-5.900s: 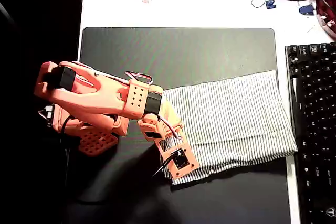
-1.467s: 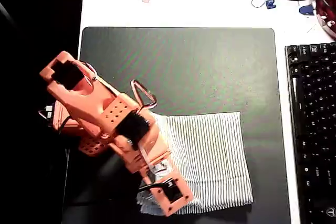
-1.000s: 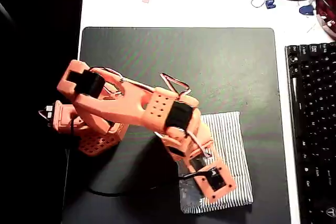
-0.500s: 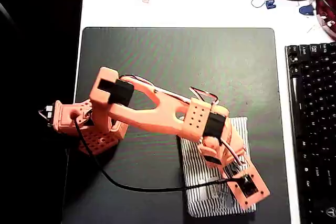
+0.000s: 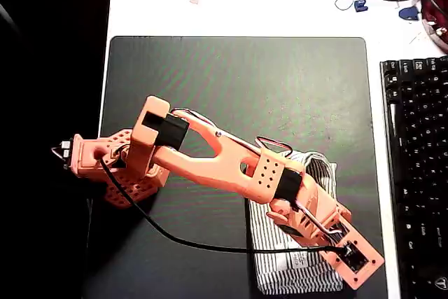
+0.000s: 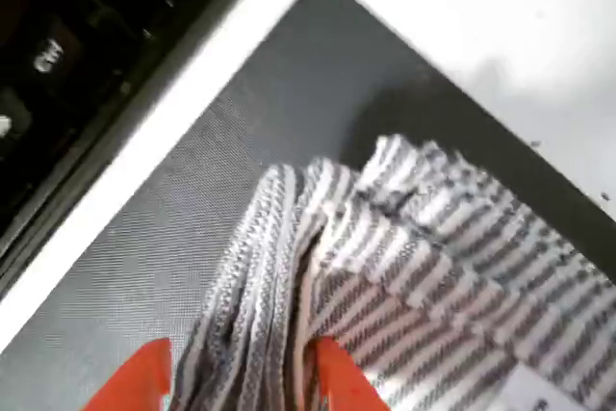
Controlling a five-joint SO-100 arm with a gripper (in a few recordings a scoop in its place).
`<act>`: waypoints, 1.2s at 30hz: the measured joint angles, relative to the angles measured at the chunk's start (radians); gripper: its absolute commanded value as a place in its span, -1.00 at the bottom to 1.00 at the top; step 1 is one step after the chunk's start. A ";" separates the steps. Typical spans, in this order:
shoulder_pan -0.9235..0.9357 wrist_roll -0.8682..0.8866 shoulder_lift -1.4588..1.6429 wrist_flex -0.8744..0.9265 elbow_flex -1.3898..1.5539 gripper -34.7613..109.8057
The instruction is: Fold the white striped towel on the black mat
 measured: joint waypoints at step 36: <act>-0.265 -0.201 0.396 0.416 0.117 -0.52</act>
